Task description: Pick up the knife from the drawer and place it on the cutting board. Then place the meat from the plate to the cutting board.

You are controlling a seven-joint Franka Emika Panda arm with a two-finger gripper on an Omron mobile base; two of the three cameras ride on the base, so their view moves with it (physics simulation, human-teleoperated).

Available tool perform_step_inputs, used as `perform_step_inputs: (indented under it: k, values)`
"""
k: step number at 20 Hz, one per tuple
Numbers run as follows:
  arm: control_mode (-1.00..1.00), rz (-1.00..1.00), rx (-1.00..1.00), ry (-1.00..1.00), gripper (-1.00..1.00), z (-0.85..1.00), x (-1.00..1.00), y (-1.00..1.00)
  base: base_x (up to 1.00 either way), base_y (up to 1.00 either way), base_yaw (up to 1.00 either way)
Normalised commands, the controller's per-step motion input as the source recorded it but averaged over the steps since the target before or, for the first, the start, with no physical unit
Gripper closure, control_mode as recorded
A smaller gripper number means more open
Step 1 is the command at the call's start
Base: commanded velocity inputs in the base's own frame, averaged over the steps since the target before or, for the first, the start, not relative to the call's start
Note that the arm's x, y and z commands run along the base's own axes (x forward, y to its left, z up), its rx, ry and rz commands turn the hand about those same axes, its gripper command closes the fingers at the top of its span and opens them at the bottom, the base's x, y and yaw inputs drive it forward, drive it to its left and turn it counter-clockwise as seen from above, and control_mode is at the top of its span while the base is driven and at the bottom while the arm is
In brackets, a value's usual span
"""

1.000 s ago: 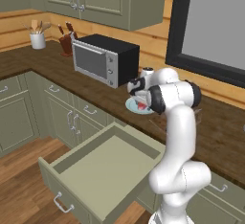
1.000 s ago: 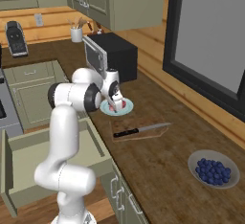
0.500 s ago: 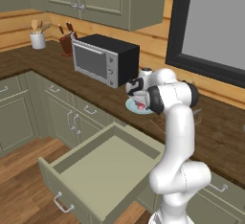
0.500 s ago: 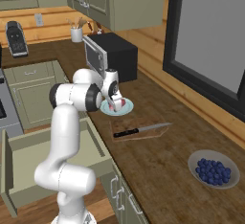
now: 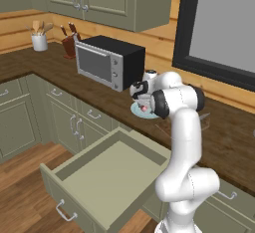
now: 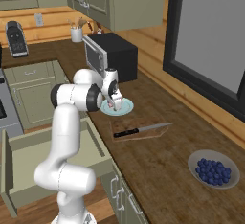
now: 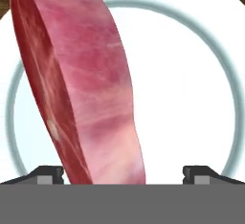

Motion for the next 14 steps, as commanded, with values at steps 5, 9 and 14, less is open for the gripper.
perform_step_inputs:
  k: [5, 9, 14]
  values:
    - [-1.0, 0.0, 0.0, 0.0, 1.0, -0.06, 0.02, 0.0, 0.0, 0.0, 0.0]
    - [-1.0, 0.0, 0.0, -0.03, 1.0, -0.02, 0.01, 0.03, 0.0, 0.0, 0.0]
    - [-1.0, -0.05, -0.01, -0.03, 1.0, 0.15, -0.07, 0.0, 0.0, 0.0, 0.0]
